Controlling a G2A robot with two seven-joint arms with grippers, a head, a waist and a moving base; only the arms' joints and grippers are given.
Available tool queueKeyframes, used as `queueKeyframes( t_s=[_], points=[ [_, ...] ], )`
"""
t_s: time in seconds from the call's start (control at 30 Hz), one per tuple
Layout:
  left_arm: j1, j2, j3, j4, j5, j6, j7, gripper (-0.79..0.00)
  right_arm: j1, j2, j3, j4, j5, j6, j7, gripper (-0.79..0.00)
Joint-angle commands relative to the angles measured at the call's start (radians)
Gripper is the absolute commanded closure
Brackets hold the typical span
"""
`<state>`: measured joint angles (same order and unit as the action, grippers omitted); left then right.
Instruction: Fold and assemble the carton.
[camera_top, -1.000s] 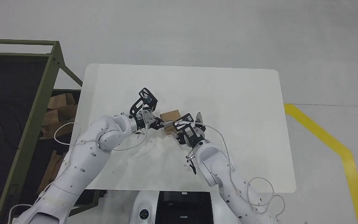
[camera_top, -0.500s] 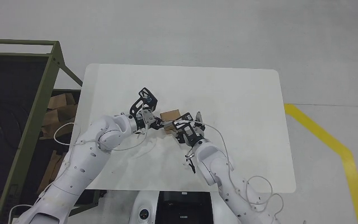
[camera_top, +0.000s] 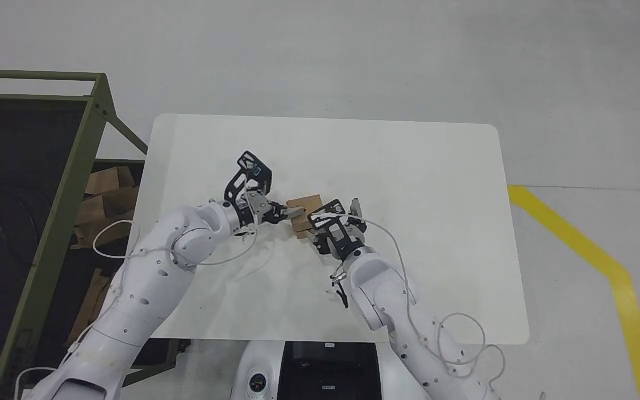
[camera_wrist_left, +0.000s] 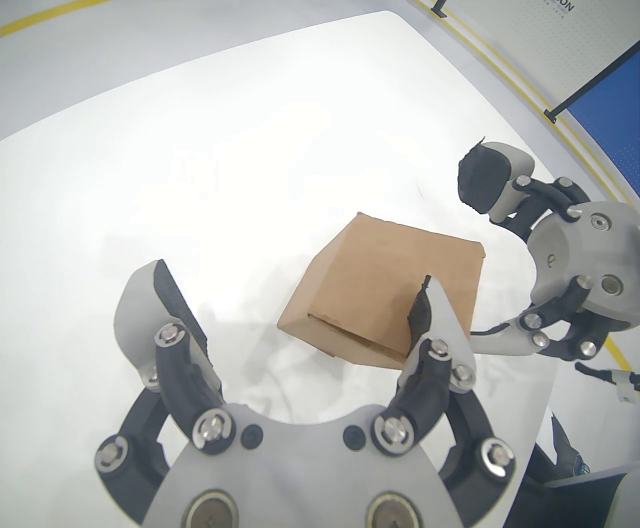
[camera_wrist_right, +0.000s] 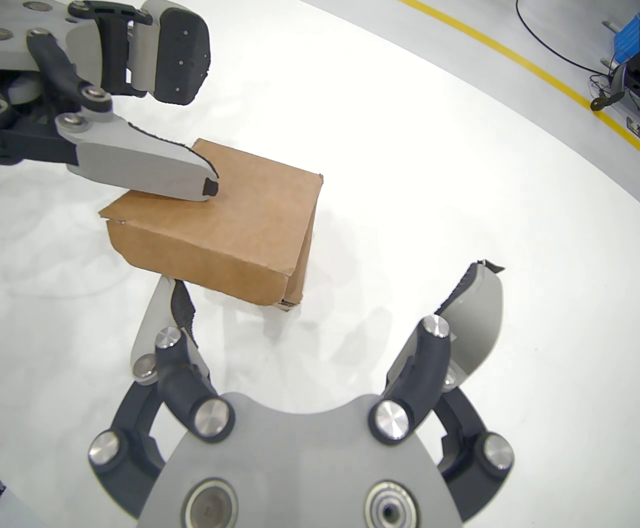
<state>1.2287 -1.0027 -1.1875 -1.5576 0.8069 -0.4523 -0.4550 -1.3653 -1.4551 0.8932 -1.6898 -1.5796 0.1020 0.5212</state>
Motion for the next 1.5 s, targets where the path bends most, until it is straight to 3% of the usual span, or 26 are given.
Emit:
queueKeyframes(
  t_s=[0.0,0.3,0.63,1.47],
  points=[
    [-0.003,-0.002,-0.002,0.006,-0.006,0.017,0.0,-0.785,0.0,-0.001,0.0,-0.001,-0.002,0.0,-0.001,-0.785],
    [-0.018,-0.011,-0.012,0.046,-0.056,0.116,-0.01,-0.785,0.002,-0.004,0.004,0.003,-0.006,-0.006,0.008,-0.785],
    [-0.03,-0.017,-0.002,0.055,-0.053,0.123,-0.021,-0.785,-0.015,0.002,0.026,0.002,-0.01,-0.059,0.026,-0.785],
    [-0.035,-0.027,0.008,0.056,-0.045,0.111,-0.056,-0.785,0.017,-0.015,0.079,0.082,0.074,0.046,-0.011,-0.785]
  ],
)
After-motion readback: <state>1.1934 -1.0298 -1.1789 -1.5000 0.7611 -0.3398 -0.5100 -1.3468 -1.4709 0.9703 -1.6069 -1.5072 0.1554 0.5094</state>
